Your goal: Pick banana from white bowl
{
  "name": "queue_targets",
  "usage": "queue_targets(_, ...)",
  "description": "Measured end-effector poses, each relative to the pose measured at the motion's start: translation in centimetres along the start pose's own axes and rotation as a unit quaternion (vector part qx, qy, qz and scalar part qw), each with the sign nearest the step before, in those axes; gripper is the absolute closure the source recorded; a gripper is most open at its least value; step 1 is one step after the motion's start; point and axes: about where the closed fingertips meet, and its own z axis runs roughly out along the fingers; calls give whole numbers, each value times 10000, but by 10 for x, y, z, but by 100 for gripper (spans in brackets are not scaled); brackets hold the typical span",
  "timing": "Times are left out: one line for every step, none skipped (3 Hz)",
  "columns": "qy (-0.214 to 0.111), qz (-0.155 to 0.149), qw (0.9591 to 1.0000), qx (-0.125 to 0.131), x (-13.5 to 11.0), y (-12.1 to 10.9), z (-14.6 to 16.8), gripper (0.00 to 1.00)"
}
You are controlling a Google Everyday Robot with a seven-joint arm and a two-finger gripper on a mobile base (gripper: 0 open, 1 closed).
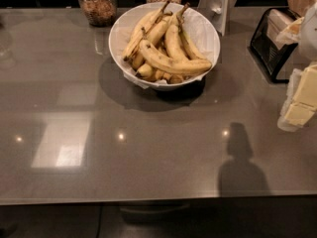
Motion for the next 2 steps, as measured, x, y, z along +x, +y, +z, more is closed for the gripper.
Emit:
queue_targets(0,0,10000,0,0,0,0,0)
queue_targets(0,0,10000,0,9,-2,-1,0)
